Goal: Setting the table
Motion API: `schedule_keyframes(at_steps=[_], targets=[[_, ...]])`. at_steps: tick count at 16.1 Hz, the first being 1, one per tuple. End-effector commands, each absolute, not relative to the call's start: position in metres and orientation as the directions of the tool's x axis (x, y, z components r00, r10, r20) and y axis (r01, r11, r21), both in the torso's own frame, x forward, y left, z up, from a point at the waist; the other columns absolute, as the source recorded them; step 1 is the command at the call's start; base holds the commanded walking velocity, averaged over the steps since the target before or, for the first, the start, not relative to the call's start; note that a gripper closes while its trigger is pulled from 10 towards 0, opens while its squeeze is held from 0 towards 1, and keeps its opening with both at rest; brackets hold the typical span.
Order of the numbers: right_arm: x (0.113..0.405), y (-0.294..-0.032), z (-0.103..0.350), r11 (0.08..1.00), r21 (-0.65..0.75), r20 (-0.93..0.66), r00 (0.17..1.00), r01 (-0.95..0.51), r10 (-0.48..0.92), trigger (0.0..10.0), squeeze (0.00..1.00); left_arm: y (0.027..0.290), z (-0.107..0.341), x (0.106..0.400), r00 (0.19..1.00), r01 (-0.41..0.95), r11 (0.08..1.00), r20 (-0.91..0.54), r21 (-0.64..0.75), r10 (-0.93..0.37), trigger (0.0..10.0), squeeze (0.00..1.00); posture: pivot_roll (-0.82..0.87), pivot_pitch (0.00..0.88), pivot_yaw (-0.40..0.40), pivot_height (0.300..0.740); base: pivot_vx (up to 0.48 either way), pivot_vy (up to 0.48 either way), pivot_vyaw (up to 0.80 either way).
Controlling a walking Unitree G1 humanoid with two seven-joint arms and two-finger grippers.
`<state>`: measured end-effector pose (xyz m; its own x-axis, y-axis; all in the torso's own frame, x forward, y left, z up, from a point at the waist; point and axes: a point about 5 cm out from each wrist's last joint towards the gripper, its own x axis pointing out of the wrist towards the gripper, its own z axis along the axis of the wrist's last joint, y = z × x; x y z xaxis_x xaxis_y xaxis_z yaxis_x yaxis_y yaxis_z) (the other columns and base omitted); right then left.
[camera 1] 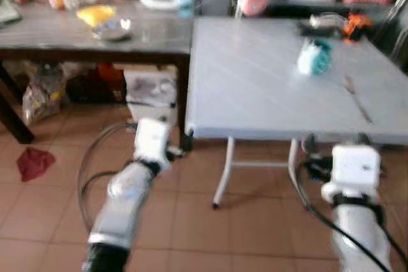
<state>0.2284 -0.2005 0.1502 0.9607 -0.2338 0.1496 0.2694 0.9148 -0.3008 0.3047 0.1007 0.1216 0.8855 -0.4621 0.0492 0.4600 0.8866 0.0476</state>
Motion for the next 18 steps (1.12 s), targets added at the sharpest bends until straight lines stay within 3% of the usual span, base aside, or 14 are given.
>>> schedule_keyframes(at_steps=[1,15,18], targets=[[0.2292,-0.1976,0.1548,0.917,-0.291,0.17,0.957,0.275,-0.233,10.0,0.0,0.1061,0.1259,0.3075,0.886,0.457,0.887,0.058,0.069,-0.46,10.0,0.0,0.05,0.05,-0.013,0.74,0.0,-0.48,0.0],[0.2271,-0.2005,0.1538,0.909,-0.3,0.167,0.954,0.29,-0.249,10.0,0.0,0.1006,0.1247,0.3063,0.877,0.473,0.879,0.058,0.059,-0.477,10.0,0.0,0.04,0.06,-0.009,0.74,0.0,-0.48,0.0],[0.2271,-0.2008,0.1546,0.909,-0.299,0.169,0.954,0.289,-0.247,10.0,0.0,0.0995,0.1256,0.3058,0.876,0.477,0.879,0.072,0.026,-0.477,10.0,0.0,0.04,0.062,-0.01,0.74,0.0,0.0,0.0]])
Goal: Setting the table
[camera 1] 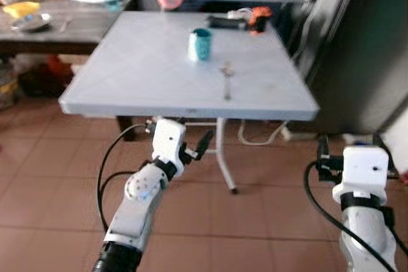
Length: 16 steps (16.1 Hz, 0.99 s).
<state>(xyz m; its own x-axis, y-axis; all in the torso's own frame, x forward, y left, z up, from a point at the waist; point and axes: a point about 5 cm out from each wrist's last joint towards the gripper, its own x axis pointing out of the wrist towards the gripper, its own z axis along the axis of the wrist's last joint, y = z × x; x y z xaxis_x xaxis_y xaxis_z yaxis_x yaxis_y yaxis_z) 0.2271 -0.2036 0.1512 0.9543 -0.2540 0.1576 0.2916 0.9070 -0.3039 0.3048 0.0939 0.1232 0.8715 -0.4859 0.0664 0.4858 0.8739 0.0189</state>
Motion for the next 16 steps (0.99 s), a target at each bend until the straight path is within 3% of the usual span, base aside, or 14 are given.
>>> schedule_keyframes(at_steps=[1,6,16], targets=[[0.2272,-0.2009,0.155,0.909,-0.299,0.171,0.954,0.29,-0.248,10.0,0.0,0.0992,0.1259,0.3056,0.871,0.485,0.874,0.075,0.019,-0.485,10.0,0.0,0.04,0.062,-0.011,0.74,0.0,0.0,0.0],[0.2267,-0.2014,0.1548,0.908,-0.3,0.172,0.953,0.293,-0.251,10.0,0.0,0.0966,0.1278,0.3034,0.85,0.518,0.855,0.091,0.027,-0.518,10.0,0.0,0.04,0.062,-0.008,0.74,0.055,0.0,0.0],[0.2286,-0.1987,0.1527,0.911,-0.3,0.169,0.956,0.283,-0.241,10.0,0.0,0.099,0.1289,0.3038,0.84,0.532,0.845,0.094,0.045,-0.534,10.0,0.0,0.05,0.056,-0.005,0.74,0.441,0.0,0.0]])
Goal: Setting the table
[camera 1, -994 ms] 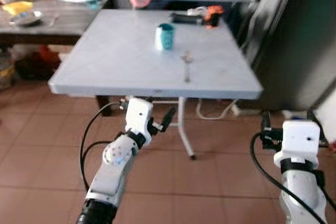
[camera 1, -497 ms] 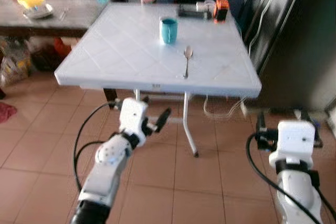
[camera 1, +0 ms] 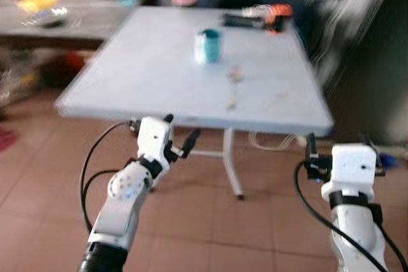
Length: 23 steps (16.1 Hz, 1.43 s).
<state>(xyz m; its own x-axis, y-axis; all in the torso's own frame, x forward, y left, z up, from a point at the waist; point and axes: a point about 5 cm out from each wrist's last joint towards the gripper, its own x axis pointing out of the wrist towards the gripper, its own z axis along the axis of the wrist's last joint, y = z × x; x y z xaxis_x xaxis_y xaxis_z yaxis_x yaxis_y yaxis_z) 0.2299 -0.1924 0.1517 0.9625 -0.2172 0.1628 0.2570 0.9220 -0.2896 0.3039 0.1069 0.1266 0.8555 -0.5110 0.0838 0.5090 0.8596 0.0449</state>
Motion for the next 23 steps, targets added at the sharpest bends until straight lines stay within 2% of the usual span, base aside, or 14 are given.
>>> schedule_keyframes(at_steps=[1,10,15,23], targets=[[0.2288,-0.1984,0.1526,0.911,-0.299,0.169,0.956,0.282,-0.241,10.0,0.0,0.099,0.1291,0.3038,0.84,0.533,0.845,0.093,0.047,-0.535,10.0,0.0,0.05,0.055,-0.005,0.74,0.48,0.0,0.0],[0.2274,-0.1954,0.1493,0.915,-0.287,0.159,0.956,0.283,-0.245,10.0,0.0,0.102,0.1283,0.3046,0.843,0.529,0.847,0.077,0.054,-0.532,10.0,0.0,0.05,0.062,0.005,0.74,0.472,0.0,0.0],[0.2262,-0.1936,0.1473,0.917,-0.282,0.154,0.956,0.283,-0.248,10.0,0.0,0.103,0.1269,0.3056,0.85,0.522,0.852,0.065,0.036,-0.523,10.0,0.0,0.05,0.065,0.011,0.74,0.0,0.0,0.0],[0.2238,-0.1925,0.1469,0.914,-0.279,0.155,0.954,0.293,-0.258,10.0,0.0,0.1031,0.1268,0.3049,0.843,0.533,0.845,0.053,0.035,-0.535,10.0,0.0,0.05,0.075,0.019,0.74,0.0,0.393,0.0]])
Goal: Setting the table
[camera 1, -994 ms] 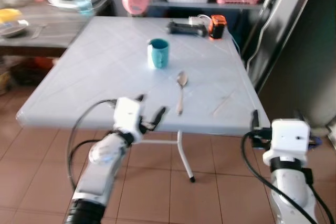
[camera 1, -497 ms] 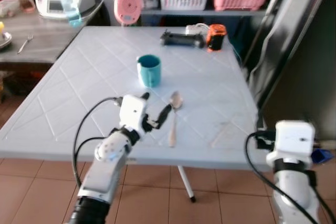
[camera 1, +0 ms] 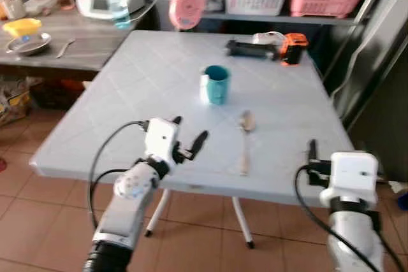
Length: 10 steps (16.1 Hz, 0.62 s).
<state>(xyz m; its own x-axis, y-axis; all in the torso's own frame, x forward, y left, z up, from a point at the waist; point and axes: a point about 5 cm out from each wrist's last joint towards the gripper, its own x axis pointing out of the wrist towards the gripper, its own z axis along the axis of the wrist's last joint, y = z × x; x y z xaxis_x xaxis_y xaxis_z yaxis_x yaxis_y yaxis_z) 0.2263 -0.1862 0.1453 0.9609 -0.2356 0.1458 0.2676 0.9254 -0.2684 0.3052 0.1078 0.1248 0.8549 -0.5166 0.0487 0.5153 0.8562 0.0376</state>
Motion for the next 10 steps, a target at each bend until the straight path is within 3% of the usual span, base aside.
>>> schedule_keyframes(at_steps=[1,3,6,10], targets=[[0.2237,-0.1927,0.1468,0.914,-0.279,0.155,0.953,0.294,-0.259,10.0,0.0,0.1025,0.1264,0.3049,0.842,0.535,0.844,0.05,0.035,-0.536,10.0,0.0,0.05,0.076,0.02,0.74,0.0,0.412,0.0],[0.2228,-0.1929,0.1468,0.913,-0.279,0.155,0.952,0.297,-0.263,10.0,0.0,0.1018,0.1263,0.3046,0.839,0.541,0.84,0.046,0.037,-0.542,10.0,0.0,0.05,0.079,0.023,0.74,0.0,0.392,0.0],[0.2221,-0.1915,0.1452,0.914,-0.277,0.15,0.953,0.297,-0.265,10.0,0.0,0.0999,0.126,0.3037,0.825,0.562,0.826,0.04,0.045,-0.564,10.0,0.0,0.05,0.082,0.026,0.74,0.0,0.0,0.0],[0.226,-0.1911,0.1458,0.922,-0.273,0.141,0.959,0.276,-0.246,10.0,0.0,0.0946,0.1229,0.3028,0.716,0.698,0.714,-0.02,0.058,-0.698,10.0,0.0,0.05,0.08,0.013,0.74,0.0,0.0,0.0]])
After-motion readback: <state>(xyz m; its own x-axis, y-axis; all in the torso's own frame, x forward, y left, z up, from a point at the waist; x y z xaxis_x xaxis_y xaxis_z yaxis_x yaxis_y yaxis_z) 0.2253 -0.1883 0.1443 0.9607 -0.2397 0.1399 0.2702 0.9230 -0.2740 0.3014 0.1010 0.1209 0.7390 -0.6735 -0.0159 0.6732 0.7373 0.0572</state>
